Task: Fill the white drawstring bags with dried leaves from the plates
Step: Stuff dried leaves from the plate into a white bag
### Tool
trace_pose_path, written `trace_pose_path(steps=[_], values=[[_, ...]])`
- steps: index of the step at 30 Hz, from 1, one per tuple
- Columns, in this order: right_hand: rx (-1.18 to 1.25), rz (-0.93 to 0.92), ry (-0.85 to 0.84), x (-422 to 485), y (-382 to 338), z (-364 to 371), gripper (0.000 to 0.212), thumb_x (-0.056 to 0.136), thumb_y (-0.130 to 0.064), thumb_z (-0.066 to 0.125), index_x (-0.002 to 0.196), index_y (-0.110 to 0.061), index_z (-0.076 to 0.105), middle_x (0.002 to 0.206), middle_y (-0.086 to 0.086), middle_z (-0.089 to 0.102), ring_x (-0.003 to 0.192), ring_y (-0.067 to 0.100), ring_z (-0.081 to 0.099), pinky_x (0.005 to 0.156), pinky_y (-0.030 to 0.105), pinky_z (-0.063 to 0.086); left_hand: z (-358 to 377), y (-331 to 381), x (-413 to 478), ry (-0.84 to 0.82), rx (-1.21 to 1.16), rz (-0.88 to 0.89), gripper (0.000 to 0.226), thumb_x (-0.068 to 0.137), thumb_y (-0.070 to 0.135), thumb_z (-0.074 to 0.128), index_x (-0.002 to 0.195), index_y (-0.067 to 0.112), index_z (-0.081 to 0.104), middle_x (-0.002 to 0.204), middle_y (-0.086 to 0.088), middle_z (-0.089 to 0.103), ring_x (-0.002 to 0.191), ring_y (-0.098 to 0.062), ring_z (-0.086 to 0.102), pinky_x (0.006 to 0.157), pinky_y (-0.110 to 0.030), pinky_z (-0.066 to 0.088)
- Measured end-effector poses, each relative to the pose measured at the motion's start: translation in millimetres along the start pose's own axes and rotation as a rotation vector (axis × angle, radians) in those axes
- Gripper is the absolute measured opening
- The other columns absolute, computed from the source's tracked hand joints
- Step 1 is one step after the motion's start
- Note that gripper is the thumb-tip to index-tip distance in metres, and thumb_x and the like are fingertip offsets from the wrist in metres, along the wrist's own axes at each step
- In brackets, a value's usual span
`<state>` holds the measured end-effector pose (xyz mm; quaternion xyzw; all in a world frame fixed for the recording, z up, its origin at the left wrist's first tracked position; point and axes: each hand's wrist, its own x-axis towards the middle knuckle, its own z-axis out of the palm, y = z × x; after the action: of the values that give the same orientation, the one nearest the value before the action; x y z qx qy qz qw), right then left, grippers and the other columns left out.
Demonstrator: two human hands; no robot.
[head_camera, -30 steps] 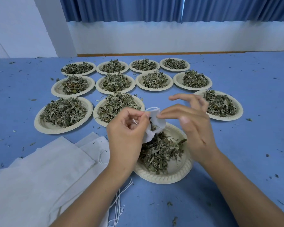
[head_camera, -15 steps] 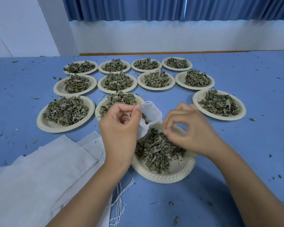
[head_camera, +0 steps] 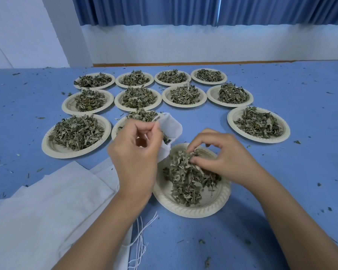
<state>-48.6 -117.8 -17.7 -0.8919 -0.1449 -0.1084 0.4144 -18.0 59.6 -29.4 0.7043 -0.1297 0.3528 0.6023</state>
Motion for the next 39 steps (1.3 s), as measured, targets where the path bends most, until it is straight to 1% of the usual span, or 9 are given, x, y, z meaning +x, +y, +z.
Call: trace_pose_path(steps=[7,10,14,17,22,25,31,36,39], values=[[0.223,-0.109,0.255,-2.6,-4.8,-6.4,0.020,0.072,-0.013,0.071,0.083,-0.029,0.066,0.086,0.016,0.064,0.082,0.012,0.056,0.077,0.024,0.036,7.3,-3.5,-9.1,-0.276,-0.010,-0.108,0.013,0.086,0.008,0.071,0.075,0.012,0.067,0.061,-0.004,0.061,0.055,-0.020,0.053,0.054,-0.030,0.043],[0.155,-0.089,0.289,-2.3,-2.6,-1.1,0.020,0.073,-0.014,0.073,0.083,-0.030,0.067,0.087,0.010,0.063,0.085,0.006,0.057,0.080,0.014,0.037,8.3,-2.0,-10.5,-0.283,-0.047,-0.119,0.014,0.085,0.009,0.072,0.074,0.016,0.067,0.060,-0.006,0.060,0.055,-0.019,0.052,0.054,-0.026,0.042],[-0.085,-0.113,0.284,-0.6,-0.7,7.2,0.019,0.074,-0.004,0.077,0.084,-0.019,0.073,0.082,-0.009,0.065,0.086,0.017,0.056,0.084,0.037,0.045,9.0,-0.8,-12.9,-0.329,-0.094,-0.133,0.016,0.085,0.010,0.072,0.073,0.018,0.067,0.059,-0.005,0.059,0.055,-0.021,0.051,0.053,-0.027,0.041],[-0.090,-0.171,0.256,-0.6,-2.1,11.2,0.018,0.074,-0.007,0.076,0.090,-0.015,0.070,0.090,-0.009,0.067,0.089,0.018,0.057,0.085,0.042,0.044,10.0,-0.5,-14.9,-0.359,-0.097,-0.136,0.014,0.085,0.010,0.072,0.074,0.016,0.067,0.057,-0.003,0.057,0.052,-0.021,0.049,0.050,-0.020,0.038],[-0.188,-0.266,0.395,-1.1,-2.0,14.0,0.013,0.073,-0.026,0.076,0.073,-0.020,0.064,0.081,-0.016,0.065,0.096,0.011,0.057,0.097,0.034,0.025,10.4,-0.4,-15.6,-0.343,-0.120,-0.162,0.015,0.086,0.012,0.072,0.072,0.018,0.067,0.054,-0.004,0.055,0.047,-0.020,0.046,0.047,-0.025,0.037],[-0.265,-0.294,0.289,1.2,-1.6,18.8,0.007,0.076,-0.020,0.068,0.073,-0.016,0.072,0.081,-0.015,0.070,0.109,0.016,0.059,0.102,0.040,0.020,10.8,1.3,-16.7,-0.344,-0.118,-0.167,0.016,0.085,0.013,0.073,0.072,0.018,0.066,0.055,-0.005,0.056,0.049,-0.028,0.049,0.046,-0.030,0.039],[-0.004,-0.274,0.325,-5.1,-2.7,1.9,0.026,0.089,-0.032,0.049,0.092,-0.019,0.071,0.099,-0.017,0.068,0.117,0.011,0.050,0.105,0.055,0.024,7.8,-0.8,-10.3,-0.222,-0.159,-0.270,0.015,0.087,0.014,0.070,0.073,0.018,0.066,0.055,-0.004,0.058,0.043,-0.021,0.048,0.044,-0.036,0.044],[-0.244,-0.309,0.211,-3.1,-6.2,10.9,0.049,0.066,-0.051,0.078,0.101,-0.020,0.063,0.101,-0.021,0.057,0.109,0.013,0.047,0.104,0.028,0.017,6.9,1.0,-8.6,-0.223,-0.179,-0.297,0.015,0.088,0.014,0.070,0.074,0.016,0.066,0.056,-0.006,0.059,0.043,-0.019,0.050,0.042,-0.030,0.042],[-0.220,-0.327,0.285,-1.3,-7.2,14.1,0.030,0.073,-0.042,0.074,0.087,-0.017,0.068,0.088,-0.017,0.062,0.102,0.014,0.050,0.101,0.031,0.020,7.3,1.2,-9.0,-0.229,-0.172,-0.285,0.014,0.087,0.014,0.071,0.074,0.017,0.066,0.057,-0.007,0.060,0.045,-0.032,0.050,0.042,-0.035,0.044]])
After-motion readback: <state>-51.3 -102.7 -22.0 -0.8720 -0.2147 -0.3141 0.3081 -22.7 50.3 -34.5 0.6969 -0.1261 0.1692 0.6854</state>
